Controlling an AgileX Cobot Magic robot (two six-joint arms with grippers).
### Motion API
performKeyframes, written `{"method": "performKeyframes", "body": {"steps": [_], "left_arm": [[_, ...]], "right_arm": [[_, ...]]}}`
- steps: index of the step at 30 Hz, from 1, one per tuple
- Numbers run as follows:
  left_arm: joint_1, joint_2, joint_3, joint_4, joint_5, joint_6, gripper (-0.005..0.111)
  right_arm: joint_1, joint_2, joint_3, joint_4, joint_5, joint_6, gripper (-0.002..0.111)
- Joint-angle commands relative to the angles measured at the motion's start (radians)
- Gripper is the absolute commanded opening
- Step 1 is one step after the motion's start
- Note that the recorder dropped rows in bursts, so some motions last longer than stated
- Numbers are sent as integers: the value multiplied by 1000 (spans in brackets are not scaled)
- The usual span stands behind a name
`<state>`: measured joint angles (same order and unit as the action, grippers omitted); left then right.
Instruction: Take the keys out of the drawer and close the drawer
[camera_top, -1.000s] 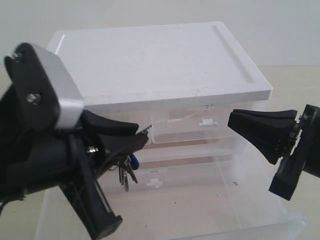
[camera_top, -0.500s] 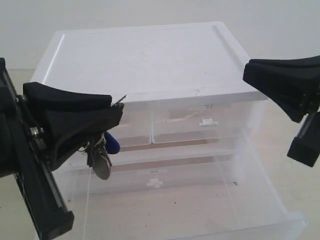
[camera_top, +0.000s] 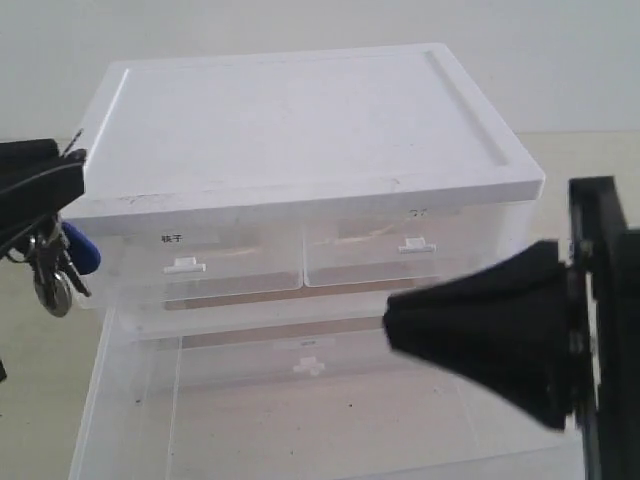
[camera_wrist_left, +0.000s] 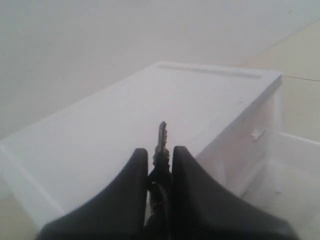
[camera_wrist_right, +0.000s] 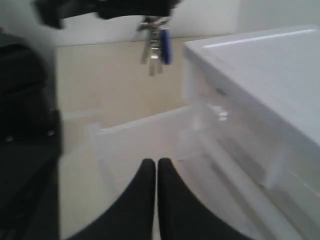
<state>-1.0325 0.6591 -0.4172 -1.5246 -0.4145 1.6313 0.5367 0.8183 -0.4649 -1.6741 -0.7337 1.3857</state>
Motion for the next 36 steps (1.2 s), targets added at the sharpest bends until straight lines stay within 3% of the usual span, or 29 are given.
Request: {"method": "performKeyframes", "body": {"steps": [1, 4, 8, 11, 20, 29, 36], "left_arm": [[0, -18, 24, -220, -145, 166, 4], [0, -18, 73, -220, -213, 115, 4], [0, -18, 105, -220, -278, 41, 4], [0, -18, 115, -220, -344, -8, 4], [0, -18, 147, -220, -280, -25, 4], [0, -18, 156, -220, -266, -28, 4], [0, -18, 167, -220, -266, -36, 4]], "right_arm": [[201, 33, -2, -70, 56, 104, 0], [319, 112, 16, -70, 205, 99, 0], [389, 266, 26, -70, 373, 116, 0], [392, 369, 24, -70, 334, 92, 0], [392, 429, 24, -70, 268, 42, 0], [392, 429, 24, -32, 778, 59, 0], [392, 429, 7, -37, 828, 62, 0]]}}
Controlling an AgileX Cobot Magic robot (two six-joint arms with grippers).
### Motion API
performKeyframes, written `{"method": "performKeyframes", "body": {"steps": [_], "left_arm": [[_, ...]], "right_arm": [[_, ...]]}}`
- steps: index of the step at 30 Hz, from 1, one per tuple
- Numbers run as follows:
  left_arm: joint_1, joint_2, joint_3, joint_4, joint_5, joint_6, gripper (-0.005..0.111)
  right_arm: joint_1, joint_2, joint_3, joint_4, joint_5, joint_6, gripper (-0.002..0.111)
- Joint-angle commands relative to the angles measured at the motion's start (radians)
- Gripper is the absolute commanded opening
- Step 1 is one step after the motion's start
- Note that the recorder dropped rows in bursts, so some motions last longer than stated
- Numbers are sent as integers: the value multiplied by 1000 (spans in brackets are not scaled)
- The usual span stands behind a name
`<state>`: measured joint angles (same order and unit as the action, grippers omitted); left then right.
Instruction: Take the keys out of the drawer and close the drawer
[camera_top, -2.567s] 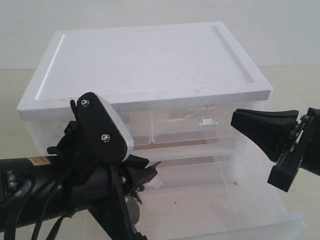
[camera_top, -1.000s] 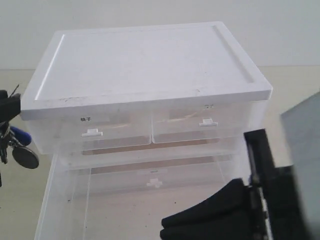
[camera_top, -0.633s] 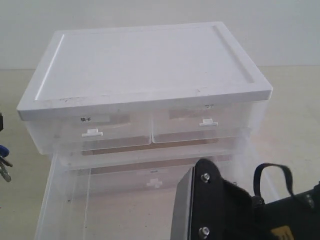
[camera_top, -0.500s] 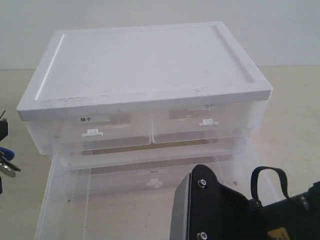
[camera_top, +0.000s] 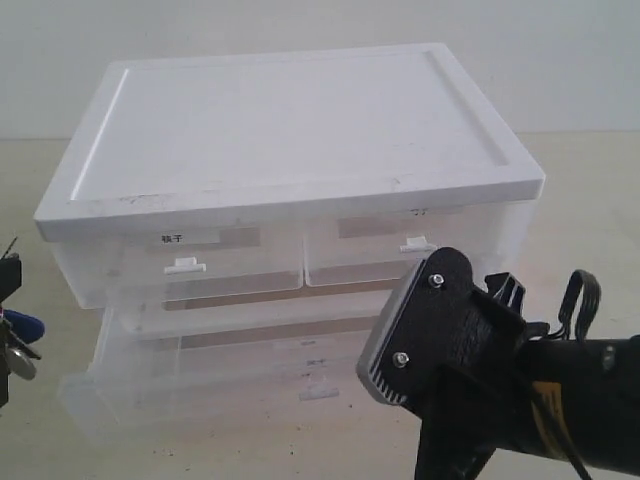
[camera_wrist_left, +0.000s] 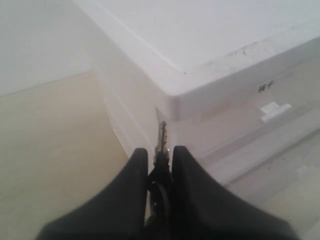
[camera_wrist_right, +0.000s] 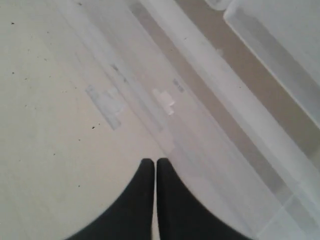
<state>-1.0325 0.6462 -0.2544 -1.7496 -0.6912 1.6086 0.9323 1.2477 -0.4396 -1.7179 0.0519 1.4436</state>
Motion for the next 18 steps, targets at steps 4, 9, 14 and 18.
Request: {"method": "performKeyframes", "body": {"steps": [4, 9, 14, 18], "left_arm": [[0, -6, 4, 5, 22, -15, 4], [0, -6, 23, 5, 45, -17, 4], [0, -6, 41, 5, 45, -36, 4], [0, -6, 42, 5, 64, -39, 4]], "right_arm": [[-4, 1, -50, 4, 105, 4, 0], [-4, 22, -64, -18, 203, 13, 0], [-4, 47, -84, -27, 292, 118, 0], [-4, 47, -86, -27, 246, 118, 0]]}}
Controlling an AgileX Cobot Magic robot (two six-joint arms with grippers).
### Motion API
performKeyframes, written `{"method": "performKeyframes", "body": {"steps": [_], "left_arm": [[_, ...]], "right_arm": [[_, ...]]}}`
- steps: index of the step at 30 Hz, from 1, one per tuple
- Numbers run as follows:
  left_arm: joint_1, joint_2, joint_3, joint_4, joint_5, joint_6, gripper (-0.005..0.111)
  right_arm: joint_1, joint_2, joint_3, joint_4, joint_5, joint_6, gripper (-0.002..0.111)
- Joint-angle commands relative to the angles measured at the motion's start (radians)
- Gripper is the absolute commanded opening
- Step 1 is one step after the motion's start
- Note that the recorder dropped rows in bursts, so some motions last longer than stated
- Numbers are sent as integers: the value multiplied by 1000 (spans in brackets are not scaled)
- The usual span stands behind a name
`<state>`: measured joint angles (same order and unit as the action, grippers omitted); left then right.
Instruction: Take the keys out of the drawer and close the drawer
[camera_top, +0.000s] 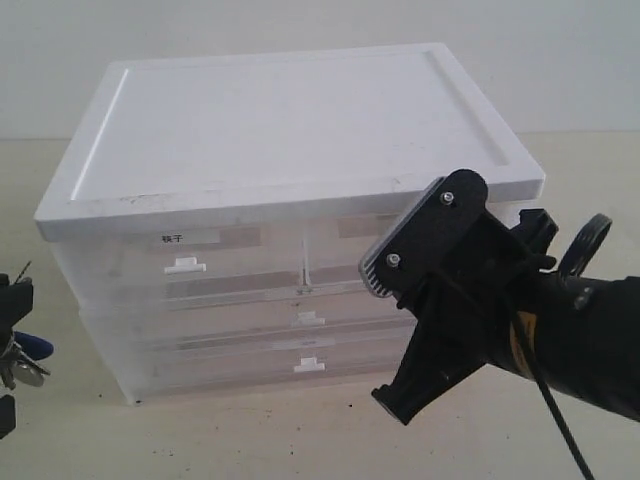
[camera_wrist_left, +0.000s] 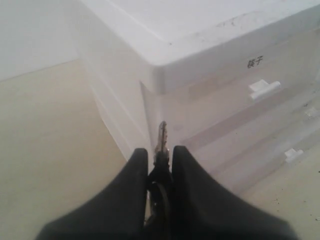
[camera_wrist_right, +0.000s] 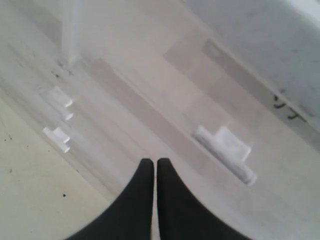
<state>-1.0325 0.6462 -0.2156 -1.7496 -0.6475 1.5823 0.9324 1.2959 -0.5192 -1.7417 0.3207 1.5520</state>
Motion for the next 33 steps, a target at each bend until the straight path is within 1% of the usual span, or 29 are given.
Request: {"method": "performKeyframes", "body": {"steps": [1, 3, 4, 5, 6, 7, 8, 9, 12, 15, 17, 22, 25, 27, 28, 29, 32, 33], "left_arm": [[0, -6, 3, 5, 38, -10, 4], [0, -6, 8, 5, 154, 27, 4], [0, 0, 17, 5, 283, 52, 4], [0, 13, 24, 12, 384, 60, 4], [0, 37, 32, 70, 480, 49, 4], [0, 73, 32, 92, 482, 27, 4], [0, 121, 24, 126, 426, -16, 4], [0, 164, 16, 162, 398, -52, 4], [0, 318, -46, 424, 446, -238, 4], [0, 455, -112, 601, 430, -391, 4], [0, 546, -146, 670, 404, -434, 4], [0, 725, -215, 729, 408, -479, 4], [0, 816, -244, 781, 349, -520, 4], [0, 866, -266, 876, 299, -593, 4], [0, 882, -280, 934, 294, -632, 4], [0, 903, -295, 1028, 294, -701, 4], [0, 935, -328, 1203, 294, -857, 4], [0, 941, -333, 1234, 294, -887, 4]], "right_arm": [[-4, -1, -6, -3, -30, 10, 0], [-4, -6, -6, -3, -61, 7, 0], [-4, -10, -6, -3, -78, 4, 0], [-4, -12, -10, -3, -84, 4, 0], [-4, -12, -12, -3, -89, 2, 0], [-4, -12, -15, -3, -90, 2, 0], [-4, -12, -19, -3, -90, 2, 0], [-4, -12, -21, -3, -90, 2, 0], [-4, -12, -40, -3, -78, -1, 0], [-4, -12, -41, -3, -30, -8, 0], [-4, -12, -41, -3, 6, -8, 0], [-4, -12, -41, -3, 7, -10, 0], [-4, -12, -41, -3, 5, -10, 0], [-4, -12, -41, -3, 3, -7, 0], [-4, -12, -41, -3, 1, -7, 0], [-4, -12, -41, -3, 1, -7, 0], [-4, -12, -41, -3, 1, -7, 0], [-4, -12, -41, -3, 1, -7, 0]]}}
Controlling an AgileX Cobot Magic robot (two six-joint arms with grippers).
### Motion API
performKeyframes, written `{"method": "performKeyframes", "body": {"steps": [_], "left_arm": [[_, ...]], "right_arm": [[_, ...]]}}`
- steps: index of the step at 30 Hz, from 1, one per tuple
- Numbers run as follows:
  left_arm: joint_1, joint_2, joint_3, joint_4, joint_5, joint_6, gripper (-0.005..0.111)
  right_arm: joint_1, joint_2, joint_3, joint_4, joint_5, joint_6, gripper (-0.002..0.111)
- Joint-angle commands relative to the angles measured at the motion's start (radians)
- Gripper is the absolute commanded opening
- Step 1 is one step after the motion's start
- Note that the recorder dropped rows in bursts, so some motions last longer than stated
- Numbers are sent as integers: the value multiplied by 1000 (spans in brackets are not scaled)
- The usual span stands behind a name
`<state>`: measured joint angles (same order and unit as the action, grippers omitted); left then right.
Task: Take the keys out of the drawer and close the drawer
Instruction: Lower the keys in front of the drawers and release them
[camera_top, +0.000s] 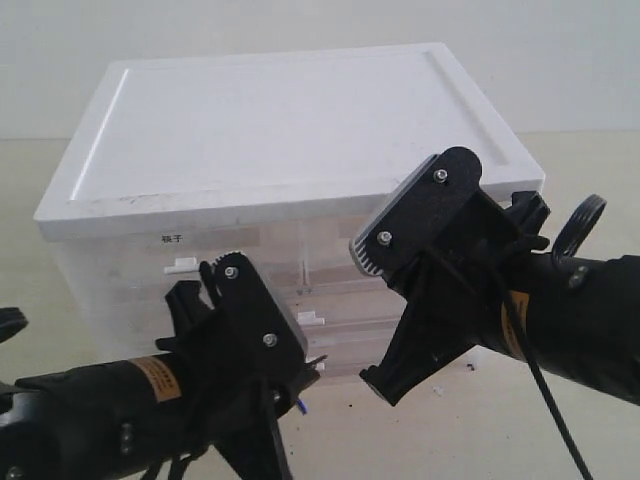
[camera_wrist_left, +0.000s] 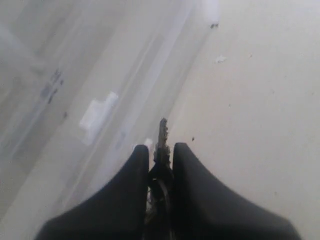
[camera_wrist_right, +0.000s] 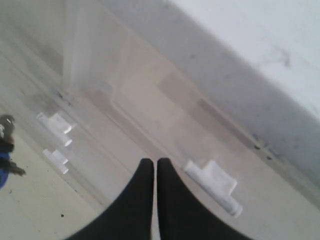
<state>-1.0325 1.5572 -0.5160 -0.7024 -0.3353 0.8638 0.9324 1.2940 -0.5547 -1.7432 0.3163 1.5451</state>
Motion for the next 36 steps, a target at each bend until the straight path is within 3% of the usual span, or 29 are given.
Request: {"method": "performKeyframes", "body": {"steps": [1, 17, 19, 26, 28, 32, 36], "left_arm": [[0, 35, -36, 211, -18, -185, 4], [39, 78, -38, 217, -117, -207, 5], [39, 78, -38, 221, -112, -207, 10], [39, 78, -38, 221, -112, -207, 47], [39, 78, -38, 215, -110, -207, 52], [39, 74, -38, 157, -108, -207, 49], [39, 51, -36, 141, -32, -193, 30]], "right_arm": [[-4, -10, -6, -1, 5, 0, 0], [-4, -10, -6, -1, -6, 1, 0], [-4, -10, -6, -1, -6, 1, 0], [-4, -10, -6, -1, -6, 1, 0], [-4, -10, -6, -1, -6, 1, 0], [-4, -10, -6, -1, -6, 1, 0], [-4, -10, -6, -1, -13, 1, 0]]}}
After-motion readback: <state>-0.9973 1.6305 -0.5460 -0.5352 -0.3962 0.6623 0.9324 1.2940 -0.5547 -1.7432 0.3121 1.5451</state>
